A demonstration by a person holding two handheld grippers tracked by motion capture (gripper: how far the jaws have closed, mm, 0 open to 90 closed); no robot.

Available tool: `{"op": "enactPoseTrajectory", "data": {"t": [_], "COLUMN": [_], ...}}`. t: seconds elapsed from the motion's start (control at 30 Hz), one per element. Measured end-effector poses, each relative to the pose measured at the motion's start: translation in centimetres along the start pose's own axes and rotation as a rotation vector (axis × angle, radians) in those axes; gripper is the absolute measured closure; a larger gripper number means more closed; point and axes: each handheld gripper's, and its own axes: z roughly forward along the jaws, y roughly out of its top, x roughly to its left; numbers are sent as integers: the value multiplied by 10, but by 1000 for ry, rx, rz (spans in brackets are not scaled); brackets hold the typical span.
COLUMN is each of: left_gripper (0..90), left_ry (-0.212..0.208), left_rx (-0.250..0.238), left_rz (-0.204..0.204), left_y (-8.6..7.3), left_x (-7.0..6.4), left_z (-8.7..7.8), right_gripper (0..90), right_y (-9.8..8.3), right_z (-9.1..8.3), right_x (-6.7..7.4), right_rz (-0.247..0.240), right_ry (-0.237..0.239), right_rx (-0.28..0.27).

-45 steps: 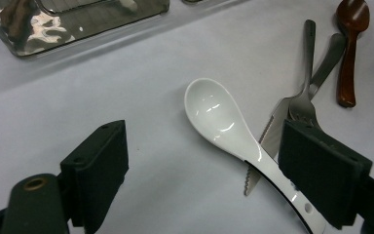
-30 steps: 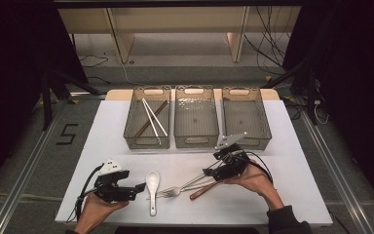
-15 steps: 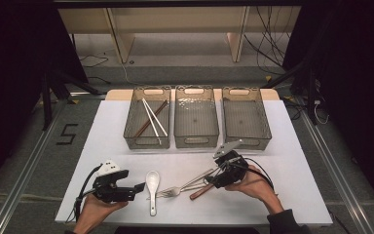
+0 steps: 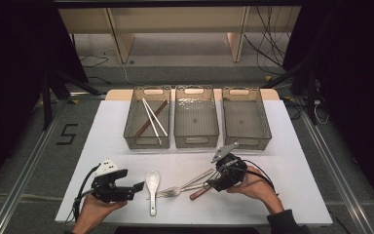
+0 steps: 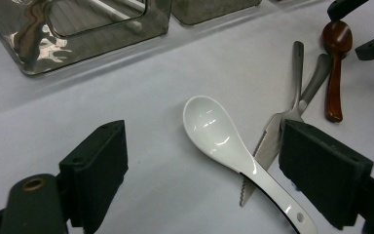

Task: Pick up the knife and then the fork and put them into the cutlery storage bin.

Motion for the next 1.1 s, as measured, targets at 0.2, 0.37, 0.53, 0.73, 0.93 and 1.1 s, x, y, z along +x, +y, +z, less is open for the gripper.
{"op": "enactPoseTrajectory", "data": {"t": [0.2,0.37,0.53,0.73,0.93,1.1], "left_gripper": [176,175,175,175,175,175], "left_ry": [-3,-2,-1,-1,-2,-1], "left_rx": [-1,-6,-3,-13,-9,-1], "left_rz": [2,4,7,2,4,9], "left_y": [0,0,-1,-2,-2,-2], "left_x": [-1,0,0,0,0,-1], "left_z": [0,0,-1,-2,-2,-2], "right_gripper": [307,323,340,362,418,492], "right_y": [-3,-5,-6,-7,-6,-6], "right_z": [5,9,13,20,17,14], "right_x": [1,0,1,7,7,10], "right_rz": [-56,-92,-111,-170,-169,-173], "right_ry": [13,10,17,-2,-8,-17], "right_rx": [36,58,87,140,154,177]}}
